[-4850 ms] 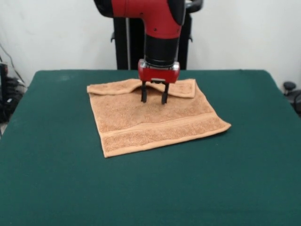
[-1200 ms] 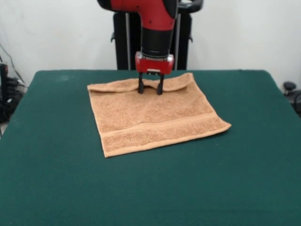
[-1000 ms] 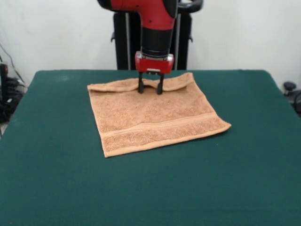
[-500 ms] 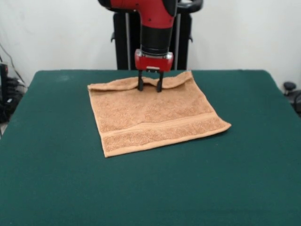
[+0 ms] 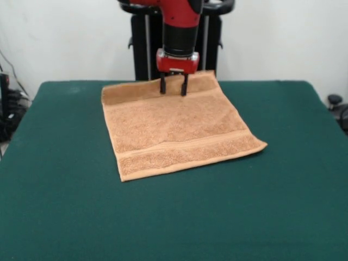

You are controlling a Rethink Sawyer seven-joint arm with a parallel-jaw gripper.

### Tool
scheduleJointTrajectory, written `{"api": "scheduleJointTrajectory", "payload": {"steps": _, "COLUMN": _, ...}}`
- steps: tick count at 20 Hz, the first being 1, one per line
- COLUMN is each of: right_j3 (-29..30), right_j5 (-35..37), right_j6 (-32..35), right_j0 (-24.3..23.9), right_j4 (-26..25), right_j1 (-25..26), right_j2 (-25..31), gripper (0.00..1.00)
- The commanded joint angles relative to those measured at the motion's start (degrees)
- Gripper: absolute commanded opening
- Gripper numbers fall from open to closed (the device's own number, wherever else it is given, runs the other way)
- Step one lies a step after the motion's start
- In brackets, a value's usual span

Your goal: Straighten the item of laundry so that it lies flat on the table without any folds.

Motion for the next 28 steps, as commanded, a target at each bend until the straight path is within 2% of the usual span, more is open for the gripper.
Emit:
{"api": "scheduleJointTrajectory", "payload": {"steps": 1, "right_j3": 2.89, "right_j5": -5.08, "right_j6": 7.87, "right_j0": 0.78, "right_j4": -1.22, "right_j1": 3.24, "right_j2": 0.31, "gripper": 1.00}}
{"api": "scheduleJointTrajectory", "payload": {"steps": 7, "right_j3": 2.56, "right_j5": -6.00, "right_j6": 7.33, "right_j0": 0.67, "right_j4": -1.17, "right_j1": 4.08, "right_j2": 0.04, "gripper": 1.00}}
{"api": "scheduleJointTrajectory", "payload": {"steps": 13, "right_j3": 2.64, "right_j5": -5.83, "right_j6": 6.93, "right_j0": 0.76, "right_j4": -0.72, "right_j1": 3.25, "right_j2": 0.13, "gripper": 1.00}}
{"api": "scheduleJointTrajectory", "payload": {"steps": 16, "right_j3": 2.87, "right_j5": -6.46, "right_j6": 6.25, "right_j0": -0.06, "right_j4": -2.05, "right_j1": 2.12, "right_j2": 0.31, "gripper": 1.00}}
{"api": "scheduleJointTrajectory", "payload": {"steps": 18, "right_j3": 3.46, "right_j5": -6.43, "right_j6": 5.12, "right_j0": -1.04, "right_j4": -4.26, "right_j1": -1.46, "right_j2": 0.82, "gripper": 1.00}}
{"api": "scheduleJointTrajectory", "payload": {"steps": 22, "right_j3": 6.33, "right_j5": 3.56, "right_j6": 2.58, "right_j0": -8.59, "right_j4": -7.61, "right_j1": -11.15, "right_j2": 8.08, "gripper": 1.00}}
{"api": "scheduleJointTrajectory", "payload": {"steps": 24, "right_j3": 7.15, "right_j5": 6.44, "right_j6": 1.81, "right_j0": -11.34, "right_j4": -8.14, "right_j1": -14.22, "right_j2": 10.75, "gripper": 1.00}}
{"api": "scheduleJointTrajectory", "payload": {"steps": 28, "right_j3": 7.22, "right_j5": 7.71, "right_j6": 0.35, "right_j0": -13.57, "right_j4": -10.18, "right_j1": -18.82, "right_j2": 12.14, "gripper": 1.00}}
